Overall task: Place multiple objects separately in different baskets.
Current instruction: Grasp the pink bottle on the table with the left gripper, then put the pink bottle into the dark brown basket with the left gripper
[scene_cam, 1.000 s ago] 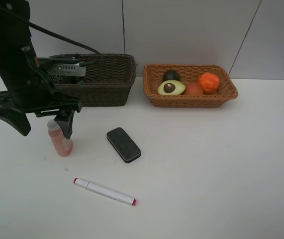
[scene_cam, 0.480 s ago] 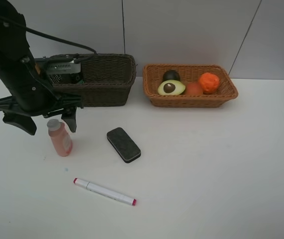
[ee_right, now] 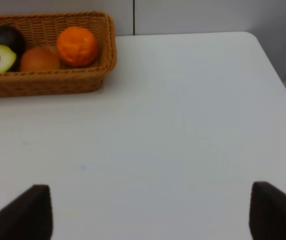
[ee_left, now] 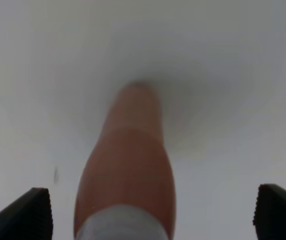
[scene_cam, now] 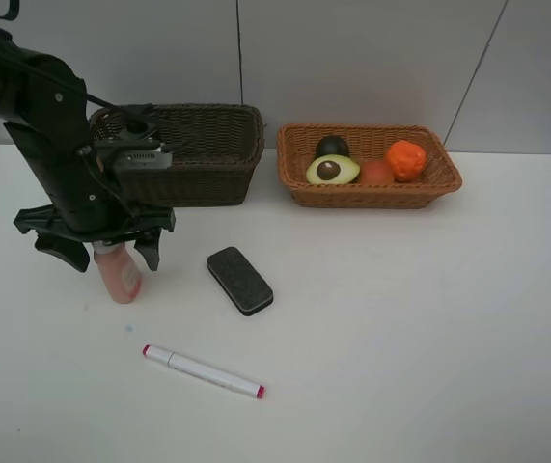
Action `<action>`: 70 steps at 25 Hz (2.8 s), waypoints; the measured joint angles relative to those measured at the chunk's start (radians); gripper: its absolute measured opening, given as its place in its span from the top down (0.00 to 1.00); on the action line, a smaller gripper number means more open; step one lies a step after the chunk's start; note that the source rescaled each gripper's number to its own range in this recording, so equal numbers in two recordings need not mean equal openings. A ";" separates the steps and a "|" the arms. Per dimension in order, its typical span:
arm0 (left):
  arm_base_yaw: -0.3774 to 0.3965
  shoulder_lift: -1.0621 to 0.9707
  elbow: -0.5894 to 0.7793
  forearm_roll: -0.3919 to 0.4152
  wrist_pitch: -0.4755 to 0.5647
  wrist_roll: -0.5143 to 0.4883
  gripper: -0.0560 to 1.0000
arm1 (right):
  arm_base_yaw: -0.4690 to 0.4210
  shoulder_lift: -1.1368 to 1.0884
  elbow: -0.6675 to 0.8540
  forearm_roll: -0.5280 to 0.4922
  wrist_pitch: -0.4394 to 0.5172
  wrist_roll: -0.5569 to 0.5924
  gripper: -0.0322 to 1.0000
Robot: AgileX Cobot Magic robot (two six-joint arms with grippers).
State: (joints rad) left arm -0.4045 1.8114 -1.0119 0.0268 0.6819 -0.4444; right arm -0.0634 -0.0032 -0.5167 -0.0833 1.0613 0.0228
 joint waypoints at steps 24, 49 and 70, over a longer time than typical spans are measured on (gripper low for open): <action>0.022 0.057 0.000 -0.018 -0.021 0.027 0.68 | 0.000 0.000 0.000 0.000 0.000 0.000 0.06; 0.022 -0.194 -0.178 -0.027 0.158 0.038 0.68 | 0.000 0.000 0.000 0.000 0.000 0.000 0.06; 0.022 0.255 -0.780 0.094 0.116 0.195 0.68 | 0.000 0.000 0.000 0.000 0.000 0.000 0.06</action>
State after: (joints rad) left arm -0.3823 2.0662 -1.7921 0.1205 0.7982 -0.2497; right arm -0.0634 -0.0032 -0.5167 -0.0833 1.0613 0.0228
